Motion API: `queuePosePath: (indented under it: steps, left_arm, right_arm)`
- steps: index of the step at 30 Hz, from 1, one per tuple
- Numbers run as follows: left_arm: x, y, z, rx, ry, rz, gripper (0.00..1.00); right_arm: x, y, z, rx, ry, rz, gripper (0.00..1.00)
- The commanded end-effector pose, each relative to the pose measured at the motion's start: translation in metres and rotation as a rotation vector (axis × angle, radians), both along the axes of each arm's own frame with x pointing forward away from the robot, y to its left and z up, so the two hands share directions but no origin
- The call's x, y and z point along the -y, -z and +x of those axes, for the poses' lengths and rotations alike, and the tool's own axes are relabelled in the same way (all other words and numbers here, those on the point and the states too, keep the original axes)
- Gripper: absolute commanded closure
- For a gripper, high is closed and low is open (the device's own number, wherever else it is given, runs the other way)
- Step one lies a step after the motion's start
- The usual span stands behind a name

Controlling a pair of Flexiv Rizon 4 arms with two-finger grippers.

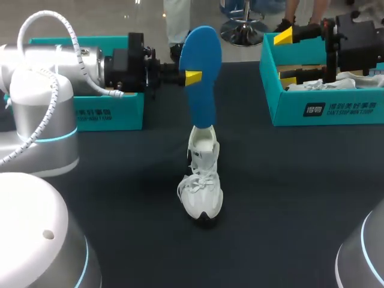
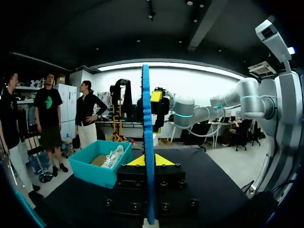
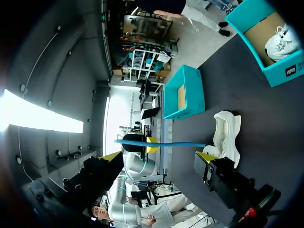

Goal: Take the shoe out of the shoebox, open the shoe tongue, remove and reinsert the insole, then place the shoe into the shoebox

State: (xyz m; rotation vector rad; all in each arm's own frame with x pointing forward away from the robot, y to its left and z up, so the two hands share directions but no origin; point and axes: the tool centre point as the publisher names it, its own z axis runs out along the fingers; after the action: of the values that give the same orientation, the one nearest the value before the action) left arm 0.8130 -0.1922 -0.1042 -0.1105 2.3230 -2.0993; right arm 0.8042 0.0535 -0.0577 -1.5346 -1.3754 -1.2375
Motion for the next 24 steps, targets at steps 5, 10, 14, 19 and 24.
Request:
queuePosePath:
  steps: [5, 10, 14, 19, 24]
  left_arm:
    - [-0.0071, -0.0069, 0.0042, -0.562, -0.012, 0.001, 1.0]
    - [-0.0069, -0.0081, 0.0043, -0.668, -0.03, -0.062, 1.0]
    - [-0.0065, -0.0076, 0.0043, -0.689, -0.026, -0.07, 1.0]
    - [-0.0065, -0.0076, 0.0043, -0.689, -0.026, -0.07, 1.0]
    - [-0.0065, -0.0076, 0.0043, -0.689, -0.026, -0.07, 1.0]
  right_arm:
    - [-0.0014, -0.0001, 0.0009, -0.002, 0.0, -0.004, 0.0]
    - [-0.0014, -0.0001, 0.0009, -0.002, 0.0, -0.004, 0.0]
    - [-0.0014, -0.0001, 0.0009, -0.002, 0.0, -0.004, 0.0]
    - [-0.0014, -0.0001, 0.0009, -0.002, 0.0, -0.004, 0.0]
    - [-0.0014, -0.0001, 0.0009, -0.002, 0.0, -0.004, 0.0]
